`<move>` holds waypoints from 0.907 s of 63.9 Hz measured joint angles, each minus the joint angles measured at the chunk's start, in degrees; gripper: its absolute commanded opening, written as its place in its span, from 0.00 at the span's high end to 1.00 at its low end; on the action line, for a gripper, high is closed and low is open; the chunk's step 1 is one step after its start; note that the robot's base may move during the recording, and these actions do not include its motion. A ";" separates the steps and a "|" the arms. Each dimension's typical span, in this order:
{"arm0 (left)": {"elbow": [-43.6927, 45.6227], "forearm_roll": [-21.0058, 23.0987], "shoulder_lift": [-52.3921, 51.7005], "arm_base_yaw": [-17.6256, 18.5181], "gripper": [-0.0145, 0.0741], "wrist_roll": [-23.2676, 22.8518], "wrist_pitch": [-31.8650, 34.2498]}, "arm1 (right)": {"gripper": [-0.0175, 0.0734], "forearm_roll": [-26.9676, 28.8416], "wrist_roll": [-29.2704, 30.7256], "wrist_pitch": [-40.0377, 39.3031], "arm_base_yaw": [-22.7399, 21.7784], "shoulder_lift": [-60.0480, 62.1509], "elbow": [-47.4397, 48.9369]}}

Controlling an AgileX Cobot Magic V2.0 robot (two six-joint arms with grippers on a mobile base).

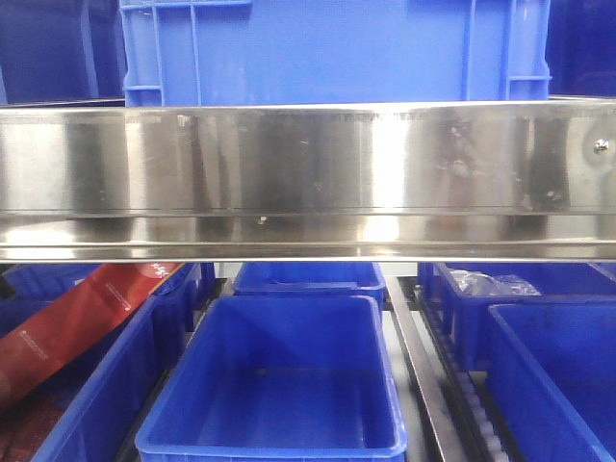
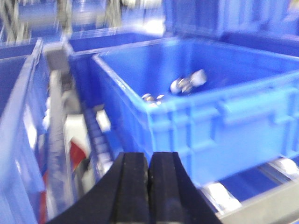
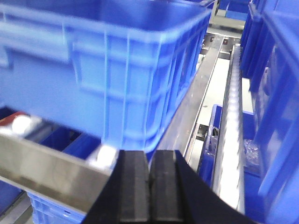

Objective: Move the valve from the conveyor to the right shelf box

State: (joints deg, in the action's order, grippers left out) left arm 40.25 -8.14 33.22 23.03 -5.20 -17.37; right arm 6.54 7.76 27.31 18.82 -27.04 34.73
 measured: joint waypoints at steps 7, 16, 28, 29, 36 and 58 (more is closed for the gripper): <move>-8.48 2.47 -3.02 0.00 0.96 -0.26 7.95 | 0.98 0.00 0.00 -3.57 0.00 2.34 -5.68; -15.71 5.03 -3.40 0.00 0.96 -0.40 15.01 | 0.98 0.00 0.00 -6.36 0.00 2.98 -9.85; -18.46 5.52 -3.53 0.00 0.96 -0.40 16.78 | 0.98 0.00 0.00 -7.74 0.00 2.98 -10.93; -18.45 5.52 -3.53 0.00 0.96 -0.40 16.78 | 0.98 0.00 0.00 -7.85 0.00 2.98 -10.93; -18.58 5.52 -3.65 0.00 0.96 -0.40 16.93 | 0.98 0.00 0.00 -8.26 0.00 2.98 -10.93; -18.58 5.63 -3.65 0.00 0.96 -0.40 17.37 | 0.98 0.00 0.00 -8.38 0.00 2.98 -10.93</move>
State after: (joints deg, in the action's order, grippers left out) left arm 21.67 -2.51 29.57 23.03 -5.60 0.00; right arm 6.54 7.76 18.93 18.82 -24.06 23.79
